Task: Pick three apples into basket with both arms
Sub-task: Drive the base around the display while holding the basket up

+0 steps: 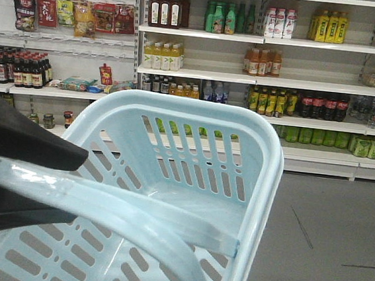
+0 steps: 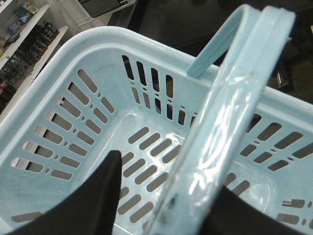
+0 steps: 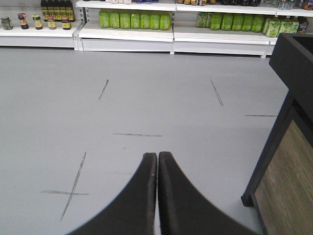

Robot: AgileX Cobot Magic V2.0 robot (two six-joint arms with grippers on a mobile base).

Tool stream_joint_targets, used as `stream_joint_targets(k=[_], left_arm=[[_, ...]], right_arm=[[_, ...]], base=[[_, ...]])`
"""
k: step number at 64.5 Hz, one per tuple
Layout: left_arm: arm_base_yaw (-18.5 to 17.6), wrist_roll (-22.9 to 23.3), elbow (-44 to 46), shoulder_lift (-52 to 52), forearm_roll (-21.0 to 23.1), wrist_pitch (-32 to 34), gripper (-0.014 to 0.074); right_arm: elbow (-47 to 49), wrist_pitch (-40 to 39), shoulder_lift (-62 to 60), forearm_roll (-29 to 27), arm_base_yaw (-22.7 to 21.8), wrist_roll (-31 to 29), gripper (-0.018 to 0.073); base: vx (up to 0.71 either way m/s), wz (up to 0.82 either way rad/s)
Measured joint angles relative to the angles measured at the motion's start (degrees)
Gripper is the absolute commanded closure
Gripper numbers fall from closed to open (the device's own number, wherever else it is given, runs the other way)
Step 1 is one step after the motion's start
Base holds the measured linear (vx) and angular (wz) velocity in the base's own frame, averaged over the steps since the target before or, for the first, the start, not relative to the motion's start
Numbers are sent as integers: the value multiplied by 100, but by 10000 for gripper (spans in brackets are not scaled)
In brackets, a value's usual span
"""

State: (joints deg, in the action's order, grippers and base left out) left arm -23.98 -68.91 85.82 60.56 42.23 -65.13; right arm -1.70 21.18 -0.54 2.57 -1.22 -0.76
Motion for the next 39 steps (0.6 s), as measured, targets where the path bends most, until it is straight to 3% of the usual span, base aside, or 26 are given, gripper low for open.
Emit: stream_joint_targets(k=[21,39], left_arm=[[0,0,0,0,0,0,604],[0,0,0,0,-5,0,604]], right_arm=[[0,0,0,0,0,0,561],[0,0,0,0,0,0,561]], base=[[39,-7],[36,-28]])
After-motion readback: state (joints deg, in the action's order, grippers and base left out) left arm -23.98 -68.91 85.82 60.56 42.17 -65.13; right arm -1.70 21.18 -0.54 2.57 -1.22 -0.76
